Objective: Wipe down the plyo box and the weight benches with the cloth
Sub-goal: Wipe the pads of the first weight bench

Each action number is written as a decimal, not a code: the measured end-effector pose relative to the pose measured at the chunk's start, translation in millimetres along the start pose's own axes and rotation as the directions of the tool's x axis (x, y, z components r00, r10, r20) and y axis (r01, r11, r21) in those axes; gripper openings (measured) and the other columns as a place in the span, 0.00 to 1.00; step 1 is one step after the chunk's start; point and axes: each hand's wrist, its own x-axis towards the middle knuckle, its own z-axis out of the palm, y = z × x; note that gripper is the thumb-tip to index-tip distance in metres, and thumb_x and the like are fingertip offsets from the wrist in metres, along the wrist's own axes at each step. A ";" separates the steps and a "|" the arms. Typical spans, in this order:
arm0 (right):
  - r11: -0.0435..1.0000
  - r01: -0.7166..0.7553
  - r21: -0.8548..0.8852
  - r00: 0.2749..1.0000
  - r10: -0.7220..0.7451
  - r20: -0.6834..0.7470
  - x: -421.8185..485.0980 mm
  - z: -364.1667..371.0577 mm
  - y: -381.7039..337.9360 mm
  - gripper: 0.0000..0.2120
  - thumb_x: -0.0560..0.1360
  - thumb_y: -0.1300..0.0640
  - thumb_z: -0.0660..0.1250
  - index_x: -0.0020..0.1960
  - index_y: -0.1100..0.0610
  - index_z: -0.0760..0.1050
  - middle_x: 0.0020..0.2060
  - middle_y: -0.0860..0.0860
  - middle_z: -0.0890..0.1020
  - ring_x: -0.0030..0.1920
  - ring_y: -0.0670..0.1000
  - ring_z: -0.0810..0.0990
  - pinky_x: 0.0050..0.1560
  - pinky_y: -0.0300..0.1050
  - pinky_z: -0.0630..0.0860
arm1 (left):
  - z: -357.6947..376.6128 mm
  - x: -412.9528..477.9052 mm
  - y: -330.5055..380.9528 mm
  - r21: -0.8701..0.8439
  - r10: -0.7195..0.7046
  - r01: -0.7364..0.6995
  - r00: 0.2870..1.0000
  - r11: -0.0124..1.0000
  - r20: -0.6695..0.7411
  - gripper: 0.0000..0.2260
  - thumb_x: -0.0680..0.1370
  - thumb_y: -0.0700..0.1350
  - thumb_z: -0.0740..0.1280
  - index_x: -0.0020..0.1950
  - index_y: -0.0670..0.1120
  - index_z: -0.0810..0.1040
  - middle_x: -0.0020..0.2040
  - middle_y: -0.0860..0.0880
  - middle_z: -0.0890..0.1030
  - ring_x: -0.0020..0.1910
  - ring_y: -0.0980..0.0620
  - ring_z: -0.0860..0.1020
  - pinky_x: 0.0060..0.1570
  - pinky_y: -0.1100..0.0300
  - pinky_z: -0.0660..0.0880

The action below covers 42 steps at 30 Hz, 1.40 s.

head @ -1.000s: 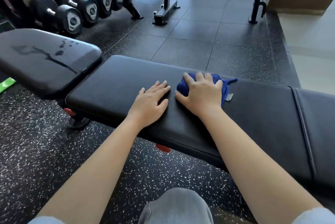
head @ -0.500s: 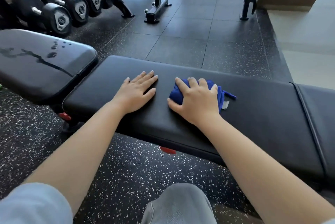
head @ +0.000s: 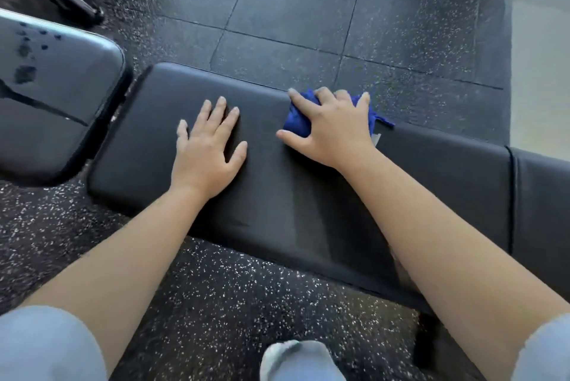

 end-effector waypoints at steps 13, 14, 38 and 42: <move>0.993 -0.060 0.101 0.995 0.068 -0.078 -20.2 15.2 -14.5 0.32 0.67 0.32 0.57 0.65 0.47 0.73 0.63 0.56 0.76 0.60 0.61 0.75 0.57 0.71 0.66 | -3.9 1.5 -0.5 0.083 0.056 -0.070 0.986 0.994 0.155 0.29 0.75 0.54 0.51 0.74 0.42 0.60 0.75 0.47 0.57 0.73 0.44 0.53 0.63 0.32 0.54; 0.993 -0.061 0.100 0.993 0.071 -0.094 -27.9 16.9 -18.1 0.32 0.67 0.33 0.58 0.66 0.47 0.73 0.64 0.56 0.75 0.61 0.61 0.75 0.57 0.70 0.66 | -3.3 1.7 -0.7 0.081 0.051 -0.064 0.988 0.995 0.149 0.29 0.75 0.54 0.51 0.74 0.42 0.60 0.75 0.47 0.57 0.73 0.44 0.53 0.63 0.32 0.54; 0.970 -0.239 0.035 0.951 0.241 -0.193 -124.9 36.4 -94.3 0.29 0.68 0.35 0.61 0.67 0.44 0.72 0.66 0.52 0.74 0.66 0.58 0.72 0.60 0.70 0.64 | -2.1 3.1 -1.0 0.017 0.027 -0.029 0.992 0.999 0.121 0.32 0.72 0.55 0.42 0.76 0.46 0.54 0.77 0.52 0.49 0.75 0.49 0.43 0.68 0.40 0.41; 0.971 -0.238 0.023 0.945 0.237 -0.226 -107.5 38.8 -84.6 0.29 0.67 0.35 0.60 0.65 0.44 0.73 0.66 0.52 0.74 0.67 0.59 0.71 0.60 0.71 0.63 | 2.1 -0.5 6.5 -0.023 0.022 -0.019 0.988 1.000 0.155 0.32 0.73 0.55 0.45 0.76 0.46 0.53 0.77 0.52 0.48 0.75 0.49 0.44 0.69 0.44 0.41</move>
